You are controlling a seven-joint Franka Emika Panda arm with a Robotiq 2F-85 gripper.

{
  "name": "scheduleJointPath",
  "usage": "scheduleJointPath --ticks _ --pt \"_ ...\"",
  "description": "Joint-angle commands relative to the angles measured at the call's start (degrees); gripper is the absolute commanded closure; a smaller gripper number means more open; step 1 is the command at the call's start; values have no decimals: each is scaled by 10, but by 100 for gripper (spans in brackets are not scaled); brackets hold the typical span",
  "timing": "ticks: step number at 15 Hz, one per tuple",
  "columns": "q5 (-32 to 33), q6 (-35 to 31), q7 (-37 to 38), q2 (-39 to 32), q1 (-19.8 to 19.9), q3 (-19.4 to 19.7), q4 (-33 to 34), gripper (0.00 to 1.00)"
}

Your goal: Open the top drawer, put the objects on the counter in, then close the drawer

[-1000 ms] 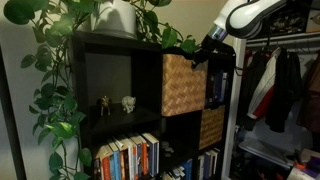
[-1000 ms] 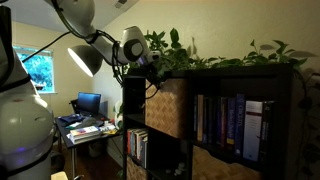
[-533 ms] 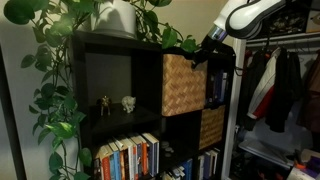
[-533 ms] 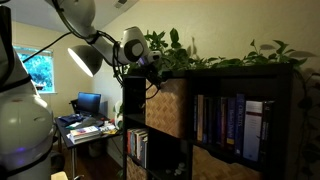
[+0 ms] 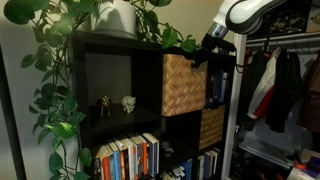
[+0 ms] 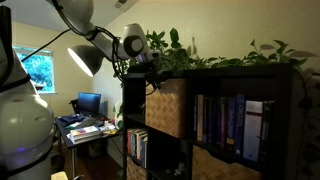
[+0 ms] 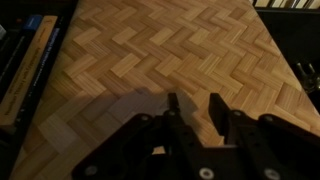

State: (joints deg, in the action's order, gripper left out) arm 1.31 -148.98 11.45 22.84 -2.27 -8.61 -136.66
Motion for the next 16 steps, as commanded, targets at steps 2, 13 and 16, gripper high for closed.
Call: scheduleJointPath --ticks 2,13,16 --pt "-29 151 -31 27 -16 21 43 25" --pt "-53 349 -60 31 -16 25 110 0" --pt "-53 348 -60 28 -16 25 109 0"
